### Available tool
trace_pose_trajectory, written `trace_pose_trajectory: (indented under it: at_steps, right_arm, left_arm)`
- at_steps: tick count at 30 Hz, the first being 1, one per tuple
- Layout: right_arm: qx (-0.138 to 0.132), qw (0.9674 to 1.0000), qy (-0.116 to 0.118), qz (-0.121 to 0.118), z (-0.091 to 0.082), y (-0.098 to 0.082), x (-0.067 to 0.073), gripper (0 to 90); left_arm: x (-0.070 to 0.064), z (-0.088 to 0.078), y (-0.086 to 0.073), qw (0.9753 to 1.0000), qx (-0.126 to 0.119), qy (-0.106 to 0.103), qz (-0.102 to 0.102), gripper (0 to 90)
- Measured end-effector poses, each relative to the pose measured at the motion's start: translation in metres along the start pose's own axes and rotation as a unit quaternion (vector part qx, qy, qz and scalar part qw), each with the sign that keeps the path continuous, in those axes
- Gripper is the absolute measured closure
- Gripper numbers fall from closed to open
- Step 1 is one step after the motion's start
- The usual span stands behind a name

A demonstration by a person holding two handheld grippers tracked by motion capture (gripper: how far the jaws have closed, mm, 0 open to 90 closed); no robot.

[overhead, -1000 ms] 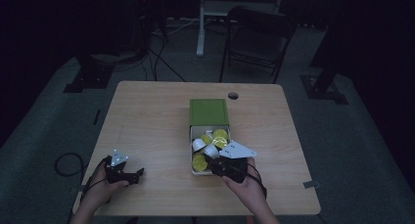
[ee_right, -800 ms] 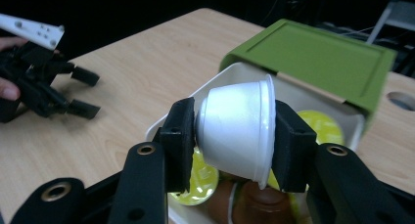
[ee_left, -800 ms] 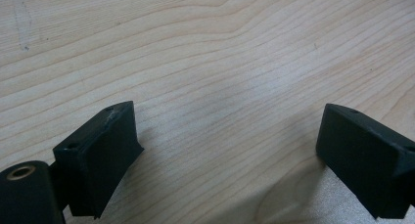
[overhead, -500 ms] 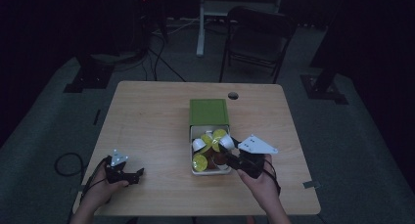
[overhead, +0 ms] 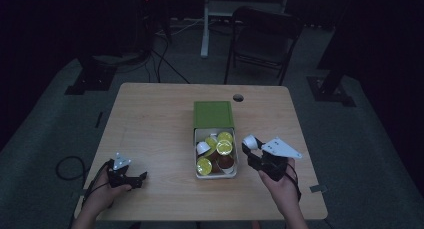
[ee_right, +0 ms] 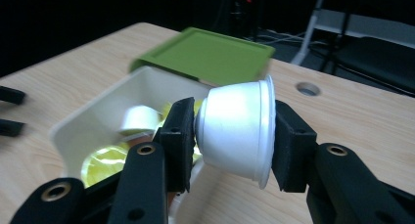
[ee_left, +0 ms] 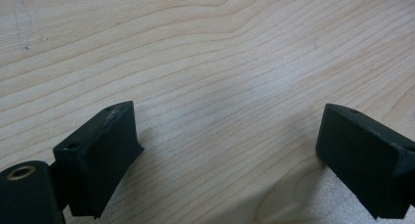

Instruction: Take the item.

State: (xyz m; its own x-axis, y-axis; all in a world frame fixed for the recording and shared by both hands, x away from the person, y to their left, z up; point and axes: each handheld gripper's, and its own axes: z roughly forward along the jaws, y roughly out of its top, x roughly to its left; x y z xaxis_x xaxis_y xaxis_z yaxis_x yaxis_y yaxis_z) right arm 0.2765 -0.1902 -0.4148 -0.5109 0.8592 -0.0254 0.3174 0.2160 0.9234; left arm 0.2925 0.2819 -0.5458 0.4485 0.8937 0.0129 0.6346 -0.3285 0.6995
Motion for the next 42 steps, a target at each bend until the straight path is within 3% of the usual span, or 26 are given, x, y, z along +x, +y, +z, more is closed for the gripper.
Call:
trace_pose_trajectory:
  at_steps: [13, 24, 29, 38, 42]
  right_arm:
    - [-0.003, 0.9983, -0.052, 0.028, -0.007, -0.02, -0.038, 57.0]
    - [0.017, 0.9943, -0.097, 0.041, -0.007, -0.041, -0.067, 57.0]
    - [0.028, 0.9932, -0.103, 0.047, -0.007, -0.051, -0.078, 57.0]
    - [0.053, 0.9884, -0.133, 0.05, 0.001, -0.073, -0.098, 56.9]
    - [0.062, 0.9858, -0.143, 0.064, 0.005, -0.084, -0.108, 57.0]
  left_arm:
    - [0.0, 0.0, 0.0, 1.0, 0.0, 0.0, 0.0, 8.7]
    - [0.0, 0.0, 0.0, 1.0, 0.0, 0.0, 0.0, 8.7]
    - [0.0, 0.0, 0.0, 1.0, 0.0, 0.0, 0.0, 8.7]
    - [0.0, 0.0, 0.0, 1.0, 0.0, 0.0, 0.0, 8.7]
    - [0.0, 0.0, 0.0, 1.0, 0.0, 0.0, 0.0, 8.7]
